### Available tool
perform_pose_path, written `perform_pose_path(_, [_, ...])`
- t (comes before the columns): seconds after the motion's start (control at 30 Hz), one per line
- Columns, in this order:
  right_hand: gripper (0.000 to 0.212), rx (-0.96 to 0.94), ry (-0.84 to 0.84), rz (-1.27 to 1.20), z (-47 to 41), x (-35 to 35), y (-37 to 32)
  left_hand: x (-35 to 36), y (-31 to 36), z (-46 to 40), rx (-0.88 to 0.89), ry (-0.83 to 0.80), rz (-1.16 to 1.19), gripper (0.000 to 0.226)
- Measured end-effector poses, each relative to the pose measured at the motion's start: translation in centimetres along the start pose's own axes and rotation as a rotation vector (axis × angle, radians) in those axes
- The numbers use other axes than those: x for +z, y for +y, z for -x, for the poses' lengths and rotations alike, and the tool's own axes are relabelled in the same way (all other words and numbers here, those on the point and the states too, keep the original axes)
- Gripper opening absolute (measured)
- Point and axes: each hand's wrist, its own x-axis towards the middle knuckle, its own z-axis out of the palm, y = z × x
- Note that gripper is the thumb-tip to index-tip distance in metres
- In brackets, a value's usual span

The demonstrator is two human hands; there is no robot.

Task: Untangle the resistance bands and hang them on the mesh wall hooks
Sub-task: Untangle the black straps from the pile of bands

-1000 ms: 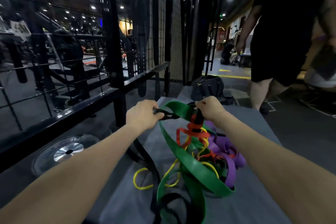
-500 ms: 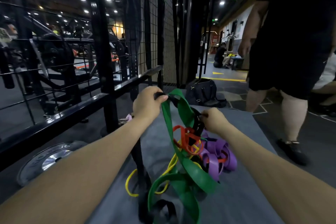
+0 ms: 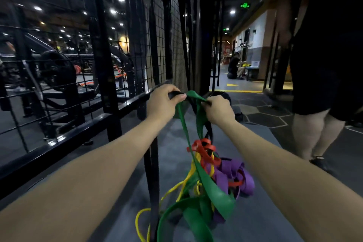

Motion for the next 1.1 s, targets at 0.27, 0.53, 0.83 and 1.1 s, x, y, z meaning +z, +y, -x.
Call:
perform_pose_path(0.27, [0.011,0.144,0.003,0.066,-3.5,-1.1,-0.5,-1.4,-0.4,-1.4,-0.017,0.065,0.011,0.011])
perform_pose_path(0.53, [0.017,0.271,-0.129,-0.038,-0.7,2.7,2.3,-2.2,-3.9,1.2,-0.154,0.059,0.014,0.004])
perform_pose_path(0.83, [0.035,0.103,-0.487,-0.317,1.6,5.5,2.2,-4.1,-6.8,3.1,-0.242,0.061,0.005,0.005])
perform_pose_path(1.1, [0.027,0.106,-0.585,-0.276,3.0,10.6,3.1,-4.1,-8.1,4.3,-0.259,0.093,0.085,0.008])
